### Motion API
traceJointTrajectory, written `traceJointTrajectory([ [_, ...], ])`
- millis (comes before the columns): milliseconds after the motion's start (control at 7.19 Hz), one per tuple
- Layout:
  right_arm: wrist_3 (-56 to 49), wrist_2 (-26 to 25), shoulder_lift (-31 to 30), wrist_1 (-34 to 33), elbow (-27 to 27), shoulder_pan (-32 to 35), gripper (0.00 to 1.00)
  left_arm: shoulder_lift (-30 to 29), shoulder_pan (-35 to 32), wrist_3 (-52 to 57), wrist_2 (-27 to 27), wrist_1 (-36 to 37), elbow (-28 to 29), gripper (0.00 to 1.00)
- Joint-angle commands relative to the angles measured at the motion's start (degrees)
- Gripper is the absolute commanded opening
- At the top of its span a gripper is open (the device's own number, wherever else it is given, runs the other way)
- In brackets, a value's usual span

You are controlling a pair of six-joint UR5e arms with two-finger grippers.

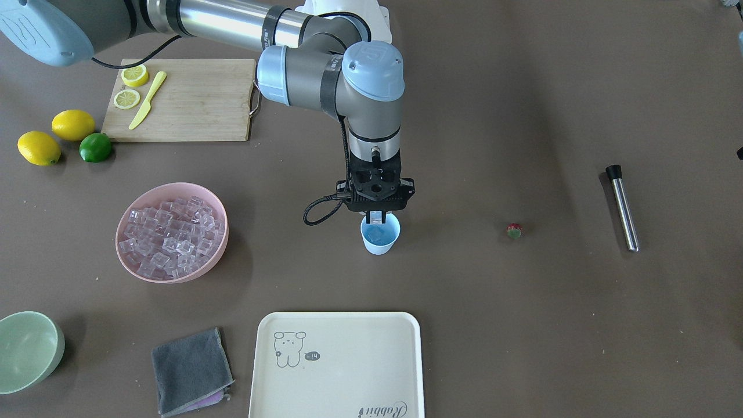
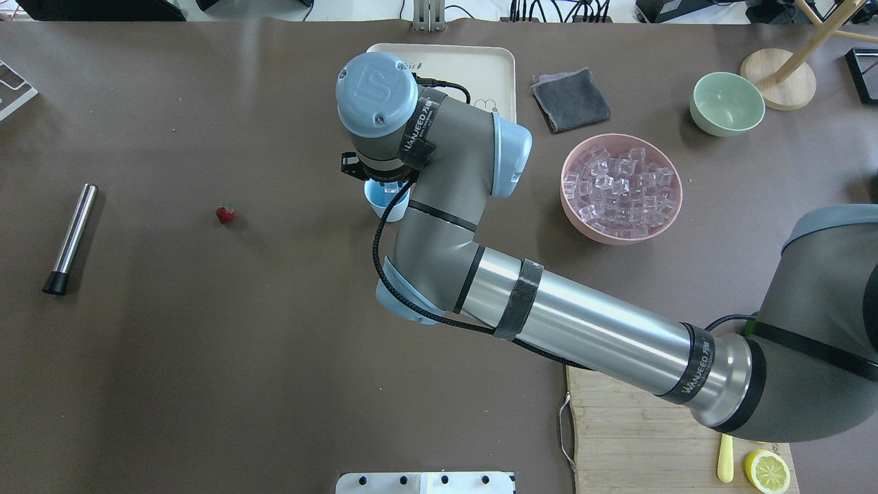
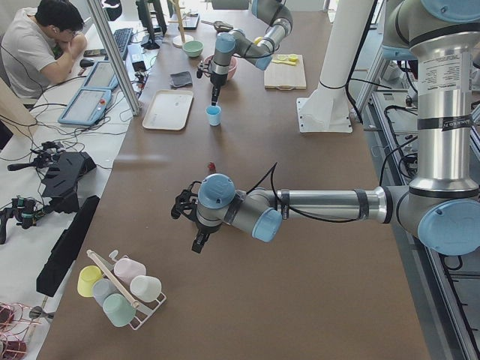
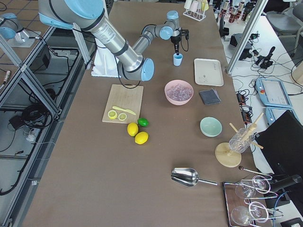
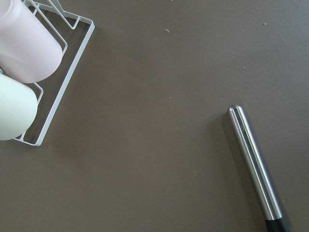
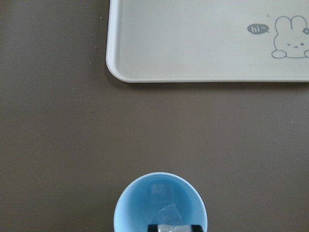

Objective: Mash ice and strawberries in cup
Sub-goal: 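Carry the ice cube with the right gripper over the light-blue cup, then open the right gripper to drop the ice cube into the cup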

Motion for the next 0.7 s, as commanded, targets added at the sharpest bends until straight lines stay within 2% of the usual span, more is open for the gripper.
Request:
traceJointTrajectory([
  [0, 0.28, -1.53, 0.03, 0.01, -0.04, -0.47, 0.38, 0.38, 0.0, -0.24, -0.09, 0.0, -0.17, 0.98],
  [139, 0.36, -1.62, 0.03, 0.01, -0.04, -0.64, 0.6, 0.38, 0.0, -0.16, -0.18, -0.08, -0.43, 0.98],
  [278, 0.63, -2.31, 0.03, 0.01, -0.04, -0.73, 0.87, 0.38, 0.0, -0.16, -0.7, 0.0, -0.35, 0.98],
  [418, -0.07, -2.06, 0.11, -0.08, 0.57, -0.12, 0.92, 0.2, 0.0, -0.33, -0.7, 0.0, -0.52, 0.98],
  [557, -1.55, 2.03, -0.5, -0.86, 2.84, 2.23, 0.97, -0.67, 1.57, -0.42, -0.7, 0.0, -1.05, 0.98],
])
